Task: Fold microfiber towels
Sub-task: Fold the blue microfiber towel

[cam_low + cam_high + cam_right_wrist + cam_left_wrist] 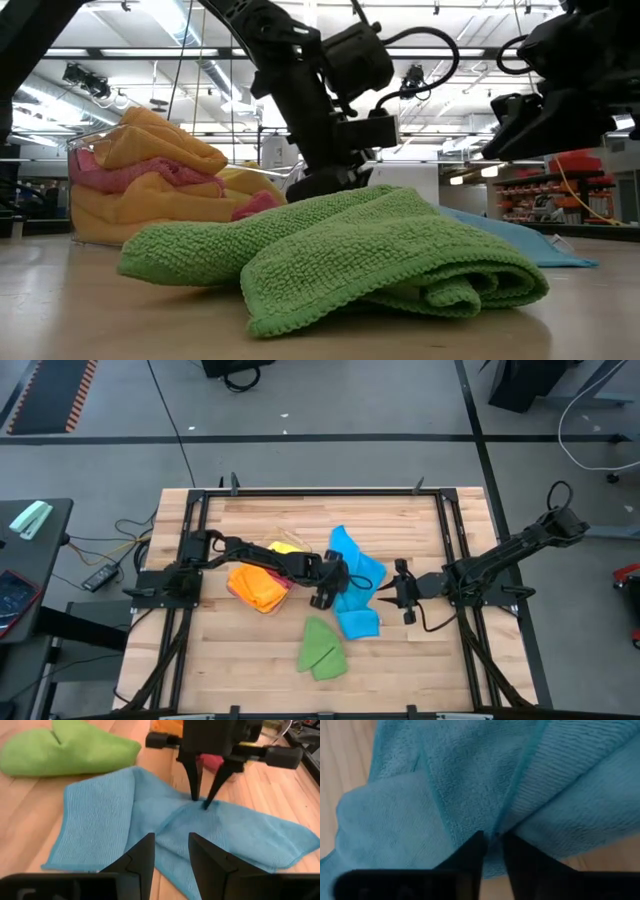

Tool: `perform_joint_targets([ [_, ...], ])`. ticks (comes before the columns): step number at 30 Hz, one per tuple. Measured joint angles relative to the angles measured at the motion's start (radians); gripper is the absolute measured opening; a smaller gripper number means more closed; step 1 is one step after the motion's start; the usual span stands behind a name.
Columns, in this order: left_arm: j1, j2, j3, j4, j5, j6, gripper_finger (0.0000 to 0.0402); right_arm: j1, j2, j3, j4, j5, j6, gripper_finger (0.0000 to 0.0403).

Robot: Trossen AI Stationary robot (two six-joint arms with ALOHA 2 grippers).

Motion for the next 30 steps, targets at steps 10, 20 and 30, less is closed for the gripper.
perform_joint_targets([
  [10, -0.058, -0.055, 0.067, -0.149, -0.032, -0.030, 0.0024, 0.000, 0.017, 0.000, 0.014, 0.000, 0.008, 0.0126],
  [20, -0.191, -0.058, 0.401, -0.802, 0.004, -0.425, 0.0022, 0.000, 0.103, 0.000, 0.078, 0.000, 0.030, 0.0126],
  [30, -0.330, -0.057, 0.422, -0.912, 0.211, -0.664, 0.0008, -0.081, 0.318, 0.001, 0.260, 0.030, 0.032, 0.0126],
])
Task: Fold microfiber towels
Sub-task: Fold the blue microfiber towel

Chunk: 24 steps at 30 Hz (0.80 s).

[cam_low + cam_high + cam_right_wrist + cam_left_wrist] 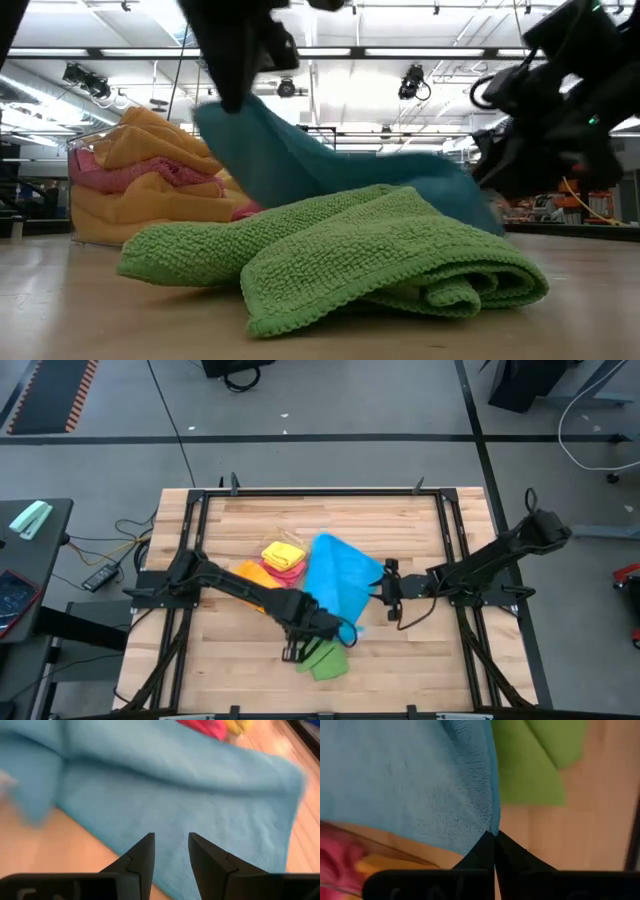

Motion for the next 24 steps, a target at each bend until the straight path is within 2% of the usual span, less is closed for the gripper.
perform_joint_targets([
  [3, -0.037, 0.000, 0.000, 0.004, 0.023, -0.023, 0.0009, -0.046, 0.038, 0.000, 0.016, -0.001, 0.019, 0.0126],
  [7, -0.072, 0.000, 0.000, 0.005, 0.024, -0.028, 0.0030, -0.100, 0.071, 0.000, 0.017, -0.050, 0.065, 0.0126],
  [13, -0.076, 0.000, 0.000, 0.009, -0.077, -0.050, 0.0061, -0.178, 0.128, 0.000, 0.009, -0.071, 0.111, 0.0126],
  [19, -0.060, 0.000, 0.000, 0.001, -0.081, -0.053, 0.0104, -0.259, 0.176, 0.005, 0.014, -0.090, 0.175, 0.0121],
  [22, -0.054, 0.000, 0.000, 0.001, -0.081, -0.053, 0.0118, -0.316, 0.152, 0.008, -0.063, -0.027, 0.240, 0.0109],
  [24, -0.052, 0.000, 0.000, 0.001, -0.081, -0.053, 0.0124, -0.362, 0.123, 0.030, -0.190, 0.041, 0.270, 0.0100],
])
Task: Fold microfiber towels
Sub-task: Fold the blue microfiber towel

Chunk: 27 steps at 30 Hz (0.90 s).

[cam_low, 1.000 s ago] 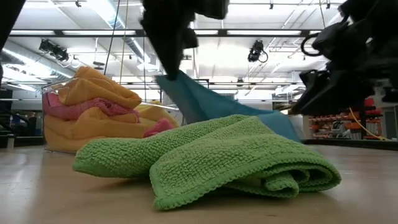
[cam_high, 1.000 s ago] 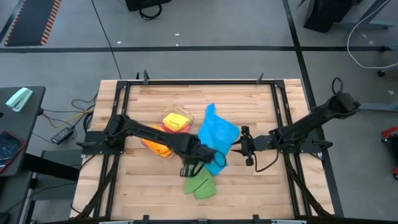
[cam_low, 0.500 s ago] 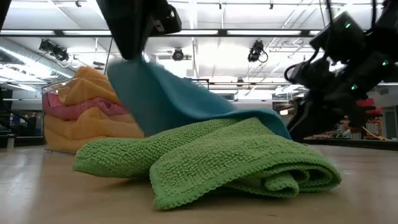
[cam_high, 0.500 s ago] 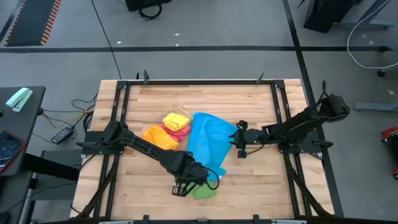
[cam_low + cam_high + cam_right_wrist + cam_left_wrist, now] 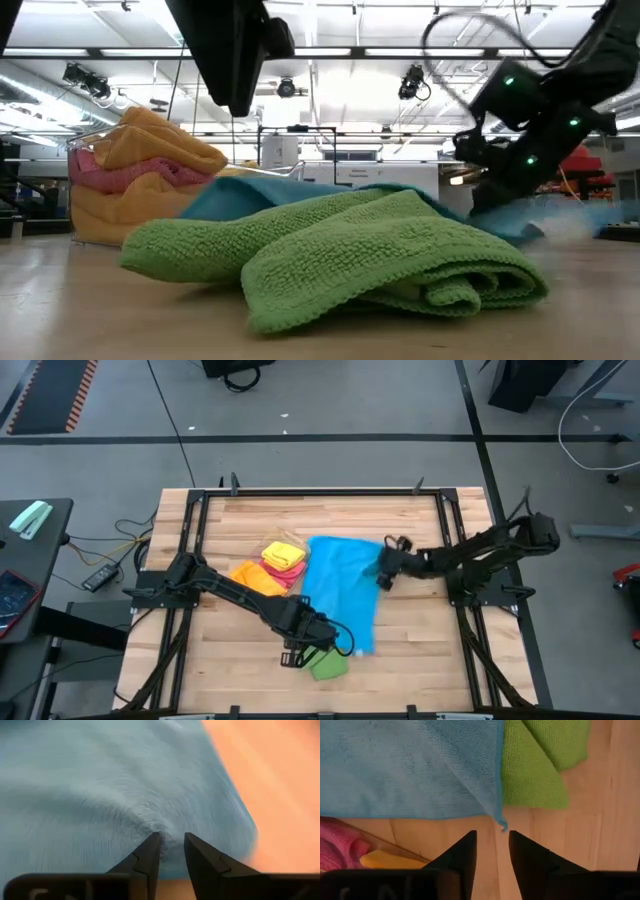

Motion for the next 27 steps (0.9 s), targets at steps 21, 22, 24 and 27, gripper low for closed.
perform_joint_targets([
  [21, 0.026, 0.000, 0.000, 0.123, -0.123, 0.122, 0.0123, 0.050, -0.292, 0.171, -0.424, -0.336, -0.217, 0.0072],
  [22, 0.024, 0.000, 0.000, 0.134, -0.139, 0.140, 0.0127, 0.080, -0.290, 0.165, -0.420, -0.337, -0.207, 0.0074],
  [24, 0.023, 0.000, 0.000, 0.163, -0.160, 0.179, 0.0139, 0.137, -0.284, 0.156, -0.414, -0.337, -0.195, 0.0079],
  [27, 0.031, 0.000, 0.000, 0.179, -0.160, 0.186, 0.0160, 0.213, -0.279, 0.146, -0.413, -0.335, -0.159, 0.0089],
])
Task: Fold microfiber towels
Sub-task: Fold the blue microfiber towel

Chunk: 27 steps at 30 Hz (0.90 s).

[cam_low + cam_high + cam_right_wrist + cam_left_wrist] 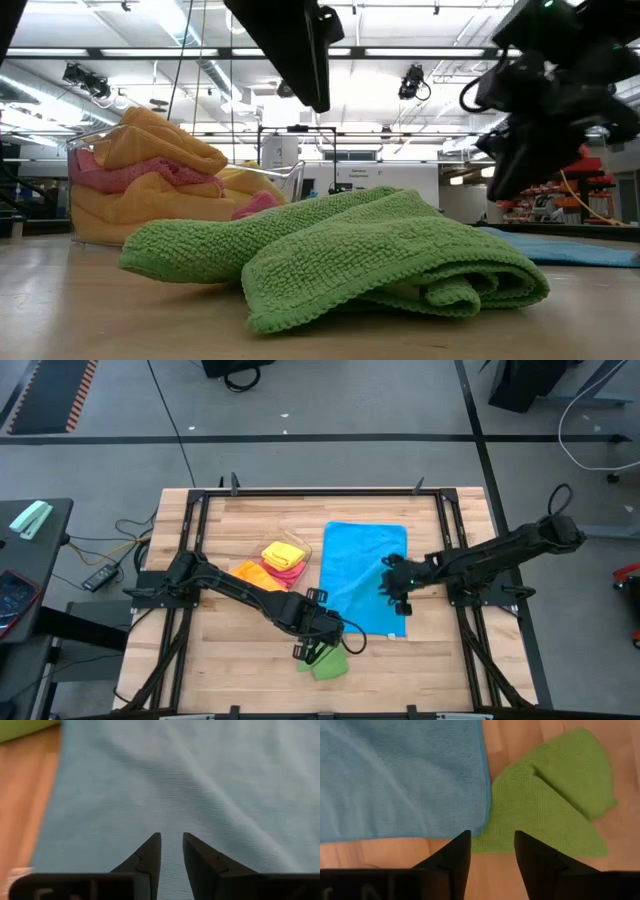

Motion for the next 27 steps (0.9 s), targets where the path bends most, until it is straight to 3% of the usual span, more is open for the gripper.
perform_joint_targets([
  [6, 0.024, 0.057, 0.000, 0.006, 0.017, 0.023, 0.0177, 0.149, 0.002, -0.025, 0.013, 0.001, 0.065, 0.0111],
  [15, 0.030, 0.169, -0.001, 0.003, 0.026, 0.103, 0.0169, 0.337, 0.016, -0.030, 0.031, 0.063, 0.163, 0.0133],
  [27, 0.040, 0.177, 0.000, 0.010, 0.025, 0.102, 0.0112, 0.397, 0.016, -0.030, 0.008, 0.110, 0.182, 0.0133],
])
